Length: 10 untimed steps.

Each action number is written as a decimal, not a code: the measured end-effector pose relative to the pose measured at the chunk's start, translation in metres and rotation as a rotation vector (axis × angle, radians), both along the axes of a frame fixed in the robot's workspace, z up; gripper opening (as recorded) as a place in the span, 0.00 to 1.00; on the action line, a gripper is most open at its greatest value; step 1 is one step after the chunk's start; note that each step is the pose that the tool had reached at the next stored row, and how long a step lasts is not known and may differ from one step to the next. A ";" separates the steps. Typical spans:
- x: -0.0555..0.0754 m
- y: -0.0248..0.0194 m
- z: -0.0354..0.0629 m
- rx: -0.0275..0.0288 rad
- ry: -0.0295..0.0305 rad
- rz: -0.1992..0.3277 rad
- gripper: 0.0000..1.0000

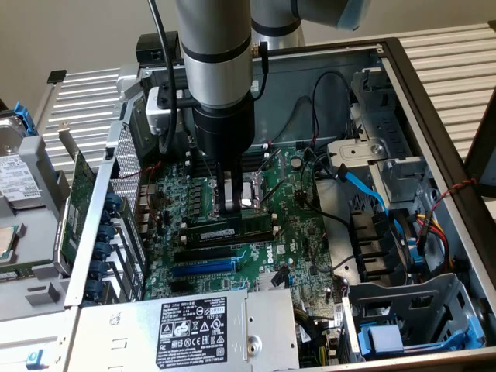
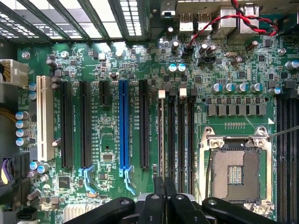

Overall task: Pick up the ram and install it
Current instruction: 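Insert the ram into the slot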

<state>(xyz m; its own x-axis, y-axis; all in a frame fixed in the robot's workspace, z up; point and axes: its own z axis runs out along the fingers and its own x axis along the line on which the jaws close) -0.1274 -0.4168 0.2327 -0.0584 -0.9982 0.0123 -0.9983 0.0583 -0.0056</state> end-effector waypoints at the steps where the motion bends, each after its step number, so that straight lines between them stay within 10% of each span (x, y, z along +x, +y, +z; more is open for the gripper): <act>1: 0.000 0.0000 0.0000 0.0000 0.0000 0.000 0.12; 10: -0.002 0.0000 0.0000 0.0000 -0.0005 0.000 0.12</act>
